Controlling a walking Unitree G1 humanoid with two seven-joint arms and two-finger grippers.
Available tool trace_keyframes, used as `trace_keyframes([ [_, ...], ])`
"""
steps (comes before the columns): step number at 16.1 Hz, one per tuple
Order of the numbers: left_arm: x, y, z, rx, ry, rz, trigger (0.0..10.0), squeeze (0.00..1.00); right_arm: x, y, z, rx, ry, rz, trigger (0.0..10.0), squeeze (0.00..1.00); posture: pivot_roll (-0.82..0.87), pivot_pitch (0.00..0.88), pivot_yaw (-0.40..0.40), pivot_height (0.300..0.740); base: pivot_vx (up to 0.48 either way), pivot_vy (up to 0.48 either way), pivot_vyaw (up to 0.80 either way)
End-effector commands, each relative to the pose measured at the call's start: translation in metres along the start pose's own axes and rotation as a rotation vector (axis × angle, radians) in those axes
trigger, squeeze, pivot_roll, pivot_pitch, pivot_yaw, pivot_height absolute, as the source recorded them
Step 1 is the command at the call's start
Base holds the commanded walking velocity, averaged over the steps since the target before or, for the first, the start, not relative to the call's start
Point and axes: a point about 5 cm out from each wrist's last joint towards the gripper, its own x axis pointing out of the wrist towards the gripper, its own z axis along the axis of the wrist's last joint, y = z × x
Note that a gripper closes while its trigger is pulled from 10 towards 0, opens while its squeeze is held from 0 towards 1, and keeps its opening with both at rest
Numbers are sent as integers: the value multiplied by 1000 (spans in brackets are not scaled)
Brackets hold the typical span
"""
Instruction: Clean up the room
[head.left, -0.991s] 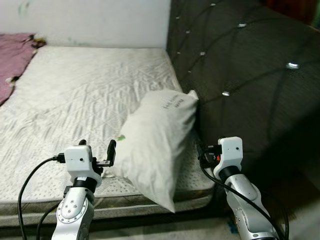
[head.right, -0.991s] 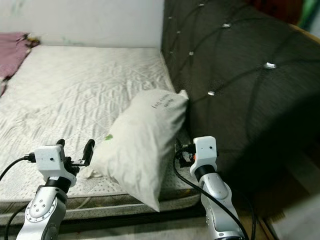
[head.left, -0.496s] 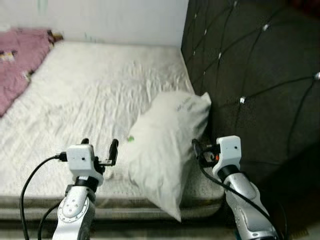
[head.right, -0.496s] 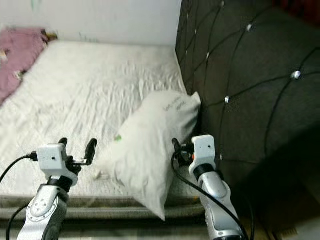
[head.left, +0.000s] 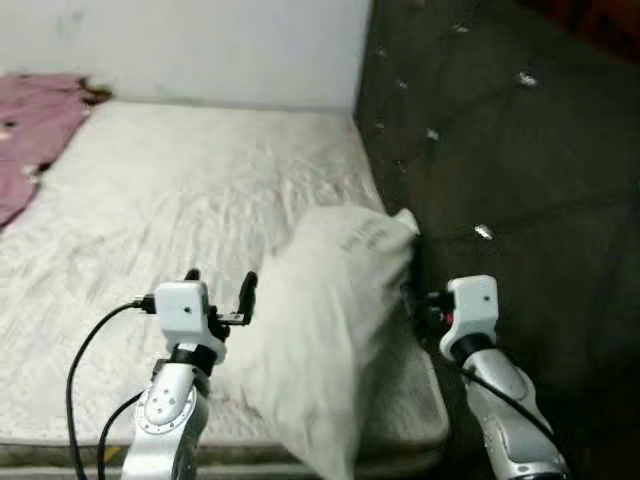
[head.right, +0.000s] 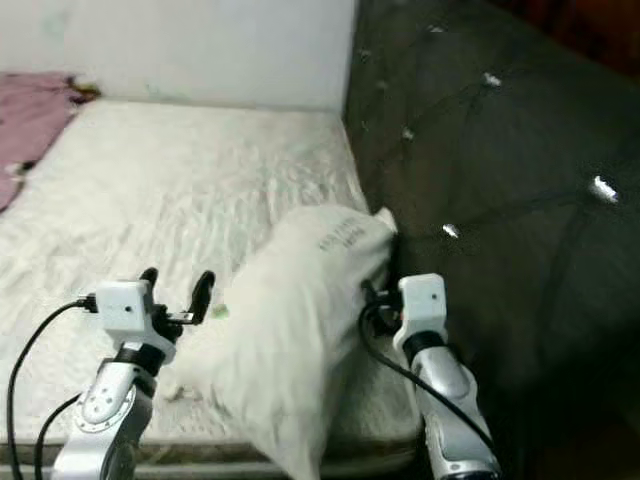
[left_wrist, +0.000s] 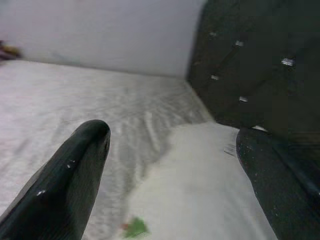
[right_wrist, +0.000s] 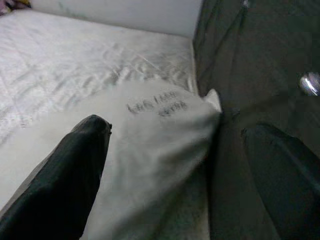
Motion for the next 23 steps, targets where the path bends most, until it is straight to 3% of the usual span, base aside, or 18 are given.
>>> trace_keyframes([
  [1,-4,12,-2,26,12,51,10000,0,5,11,8,2,-29,34,10000,0,-55,42,-38,740,0,0,0],
  [16,-6,18,-2,17,25,122,10000,0,4,10,13,17,-30,49,10000,0,-58,75,-45,740,0,0,0],
  [21,-9,17,2,-10,28,117,10000,0,0,17,14,88,-31,61,10000,0,-47,93,-57,740,0,0,0],
  [23,-13,23,9,8,6,177,10000,0,2,24,20,98,-25,113,10000,0,-40,146,-65,740,0,0,0],
])
